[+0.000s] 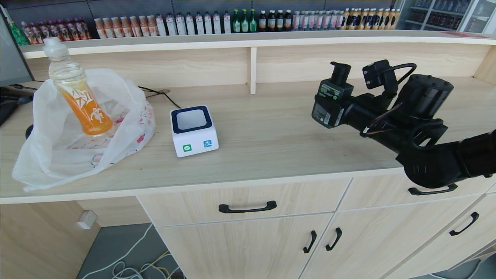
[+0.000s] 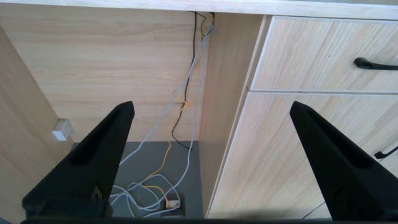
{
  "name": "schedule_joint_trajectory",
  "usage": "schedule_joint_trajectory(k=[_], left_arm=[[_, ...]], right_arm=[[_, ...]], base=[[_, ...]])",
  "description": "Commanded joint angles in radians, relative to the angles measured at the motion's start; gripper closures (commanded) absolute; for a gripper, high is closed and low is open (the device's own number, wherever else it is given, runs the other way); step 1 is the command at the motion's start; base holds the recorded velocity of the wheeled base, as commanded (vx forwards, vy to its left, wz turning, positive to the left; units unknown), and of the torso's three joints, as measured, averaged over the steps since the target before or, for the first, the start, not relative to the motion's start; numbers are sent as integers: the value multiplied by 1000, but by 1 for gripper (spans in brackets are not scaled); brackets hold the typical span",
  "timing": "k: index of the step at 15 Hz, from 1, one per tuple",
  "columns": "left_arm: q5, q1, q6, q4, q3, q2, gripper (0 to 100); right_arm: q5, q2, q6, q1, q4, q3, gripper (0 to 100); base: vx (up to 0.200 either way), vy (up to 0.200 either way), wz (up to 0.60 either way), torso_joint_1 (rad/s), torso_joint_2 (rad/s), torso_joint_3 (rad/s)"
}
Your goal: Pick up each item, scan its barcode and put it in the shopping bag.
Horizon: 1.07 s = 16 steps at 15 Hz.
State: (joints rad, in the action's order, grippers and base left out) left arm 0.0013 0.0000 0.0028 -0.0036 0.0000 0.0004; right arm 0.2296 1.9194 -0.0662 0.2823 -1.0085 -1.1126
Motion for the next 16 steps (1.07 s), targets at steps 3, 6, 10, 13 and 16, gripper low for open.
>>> schedule_joint_trajectory(k=[3, 6, 10, 13, 16], left_arm=[[0, 0, 0, 1, 0, 0, 0], [0, 0, 0, -1, 0, 0, 0], [0, 0, 0, -1, 0, 0, 0], [0, 0, 0, 1, 0, 0, 0], [0, 0, 0, 1, 0, 0, 0]], right_arm=[[-72, -298, -1, 60, -5, 266, 100], [-82, -465, 12, 78, -7, 447, 100], [-84, -600, 59, 109, -10, 589, 100], [-84, -629, 169, 130, -39, 626, 100], [-82, -619, 267, 173, -53, 609, 100]], base=[[0, 0, 0, 0, 0, 0], [0, 0, 0, 0, 0, 0], [0, 0, 0, 0, 0, 0], [0, 0, 0, 0, 0, 0], [0, 0, 0, 0, 0, 0]])
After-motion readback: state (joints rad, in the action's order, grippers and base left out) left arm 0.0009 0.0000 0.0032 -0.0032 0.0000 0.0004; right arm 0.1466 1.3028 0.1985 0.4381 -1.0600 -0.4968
